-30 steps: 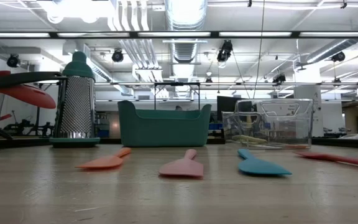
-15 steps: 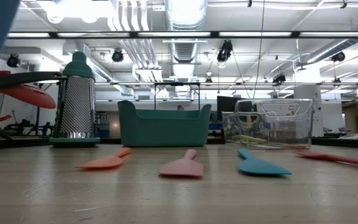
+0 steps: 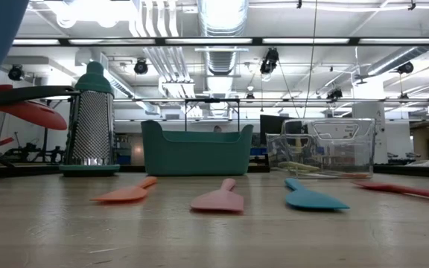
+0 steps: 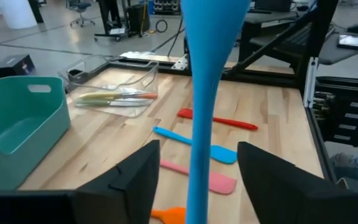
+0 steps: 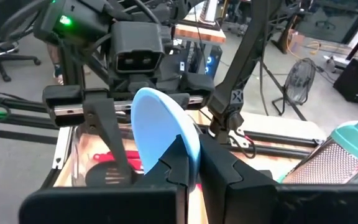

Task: Pick & Place Kitchen Items
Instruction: Put the blue serving spoon into the bottom transparent bin

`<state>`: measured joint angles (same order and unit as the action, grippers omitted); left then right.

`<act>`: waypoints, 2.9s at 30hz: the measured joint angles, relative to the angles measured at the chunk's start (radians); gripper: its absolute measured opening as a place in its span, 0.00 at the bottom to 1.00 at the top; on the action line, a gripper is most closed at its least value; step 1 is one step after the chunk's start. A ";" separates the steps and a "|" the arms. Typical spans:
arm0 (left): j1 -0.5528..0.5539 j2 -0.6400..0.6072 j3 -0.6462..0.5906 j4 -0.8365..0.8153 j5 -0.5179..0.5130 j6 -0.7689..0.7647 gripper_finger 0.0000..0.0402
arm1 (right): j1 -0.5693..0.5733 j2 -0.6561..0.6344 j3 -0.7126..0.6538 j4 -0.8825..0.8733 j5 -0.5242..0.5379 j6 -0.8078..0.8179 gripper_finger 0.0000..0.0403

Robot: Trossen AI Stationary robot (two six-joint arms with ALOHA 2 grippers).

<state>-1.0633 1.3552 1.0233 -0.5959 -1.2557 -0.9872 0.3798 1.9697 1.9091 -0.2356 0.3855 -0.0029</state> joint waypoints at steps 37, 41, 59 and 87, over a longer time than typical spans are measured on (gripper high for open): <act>0.070 -0.058 0.065 0.049 0.130 0.148 0.09 | 0.003 -0.006 0.000 -0.090 -0.070 0.027 0.17; 0.050 -0.114 0.081 0.038 0.110 0.075 0.07 | 0.006 -0.011 -0.002 -0.160 -0.080 0.052 0.29; -0.286 -0.100 0.021 -0.534 0.059 -0.862 0.07 | 0.032 -0.006 -0.005 -0.387 -0.072 0.131 0.49; -0.293 -0.057 -0.268 -0.507 0.347 -1.319 0.41 | 0.042 -0.005 -0.043 -0.371 -0.070 0.131 0.33</act>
<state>-1.3560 1.2981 0.7553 -1.1029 -0.9089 -2.3057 0.4213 1.9652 1.8657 -0.6066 0.3157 0.1284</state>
